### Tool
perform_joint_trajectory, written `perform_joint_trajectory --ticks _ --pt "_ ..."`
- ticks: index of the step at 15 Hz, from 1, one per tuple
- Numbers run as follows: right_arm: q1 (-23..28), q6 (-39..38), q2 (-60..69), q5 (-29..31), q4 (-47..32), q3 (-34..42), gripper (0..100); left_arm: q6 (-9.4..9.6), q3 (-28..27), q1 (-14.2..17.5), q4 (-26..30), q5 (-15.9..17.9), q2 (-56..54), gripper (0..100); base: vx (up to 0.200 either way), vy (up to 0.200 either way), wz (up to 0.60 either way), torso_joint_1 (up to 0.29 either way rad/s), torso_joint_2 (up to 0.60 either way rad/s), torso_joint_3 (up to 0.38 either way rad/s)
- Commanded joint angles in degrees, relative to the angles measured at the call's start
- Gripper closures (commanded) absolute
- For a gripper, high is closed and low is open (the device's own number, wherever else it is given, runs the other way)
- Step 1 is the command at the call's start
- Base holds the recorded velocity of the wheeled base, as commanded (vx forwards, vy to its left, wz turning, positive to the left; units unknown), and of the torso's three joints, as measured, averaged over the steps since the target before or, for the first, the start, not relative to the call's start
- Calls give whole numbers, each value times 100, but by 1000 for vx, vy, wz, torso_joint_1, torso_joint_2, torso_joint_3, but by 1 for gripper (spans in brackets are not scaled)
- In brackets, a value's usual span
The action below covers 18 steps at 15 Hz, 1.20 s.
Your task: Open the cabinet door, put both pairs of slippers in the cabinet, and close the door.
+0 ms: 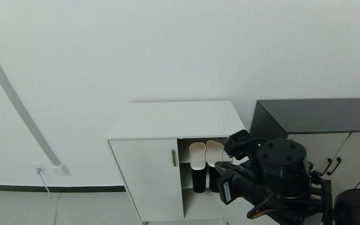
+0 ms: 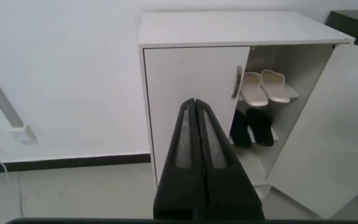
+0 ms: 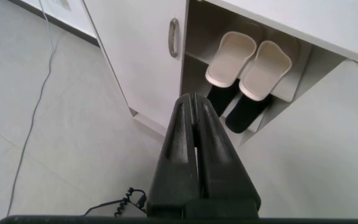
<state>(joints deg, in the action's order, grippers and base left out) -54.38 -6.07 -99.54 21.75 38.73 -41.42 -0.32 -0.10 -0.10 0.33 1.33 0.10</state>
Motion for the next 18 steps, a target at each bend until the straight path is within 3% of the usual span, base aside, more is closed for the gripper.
perform_joint_trajectory --ticks 1,6,13,18 --pt "-11 9 13 -4 3 12 100 -3 1 1 2 -1 -1 100 0 0 -600 2 -2 2" --pt "7 9 13 -4 3 3 100 -3 1 -8 2 -1 -1 100 0 0 -600 5 3 0" --pt "15 36 -4 -4 214 20 100 -12 1 1 2 -10 -1 100 0 0 0 0 0 0" --pt "138 45 4 5 240 -6 100 -21 1 1 2 -10 -1 100 -200 0 0 3 0 0"
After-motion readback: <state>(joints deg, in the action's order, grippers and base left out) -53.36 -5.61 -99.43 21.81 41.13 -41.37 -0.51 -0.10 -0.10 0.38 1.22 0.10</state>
